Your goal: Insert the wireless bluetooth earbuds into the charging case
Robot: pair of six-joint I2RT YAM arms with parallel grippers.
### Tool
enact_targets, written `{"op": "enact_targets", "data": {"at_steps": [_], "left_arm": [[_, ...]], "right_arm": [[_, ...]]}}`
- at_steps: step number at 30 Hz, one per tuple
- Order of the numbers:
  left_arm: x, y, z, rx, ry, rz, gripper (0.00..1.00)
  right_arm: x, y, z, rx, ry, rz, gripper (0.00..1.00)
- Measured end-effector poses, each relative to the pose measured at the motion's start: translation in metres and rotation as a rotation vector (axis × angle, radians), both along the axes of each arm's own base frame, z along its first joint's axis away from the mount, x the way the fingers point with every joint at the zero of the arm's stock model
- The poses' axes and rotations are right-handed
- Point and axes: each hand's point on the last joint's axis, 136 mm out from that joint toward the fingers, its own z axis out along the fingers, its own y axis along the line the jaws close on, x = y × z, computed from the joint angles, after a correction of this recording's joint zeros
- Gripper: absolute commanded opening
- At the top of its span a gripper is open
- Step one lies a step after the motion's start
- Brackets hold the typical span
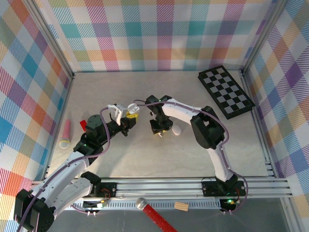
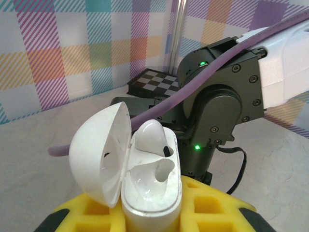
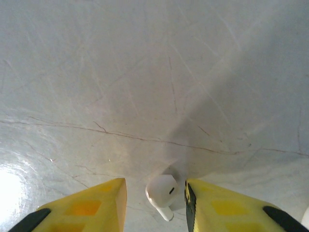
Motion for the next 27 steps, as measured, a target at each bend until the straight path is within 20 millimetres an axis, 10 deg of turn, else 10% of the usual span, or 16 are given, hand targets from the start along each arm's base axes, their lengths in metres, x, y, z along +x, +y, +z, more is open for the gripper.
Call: {"op": "enact_targets", "data": {"at_steps": [27], "left_arm": [[0.0007,0.0002,-0.0001,0.003,-0.003,0.003,0.00]], "right_arm": [[0.0002,-0.0025,-0.0060,-0.050,0.049,0.074,0.25]]}}
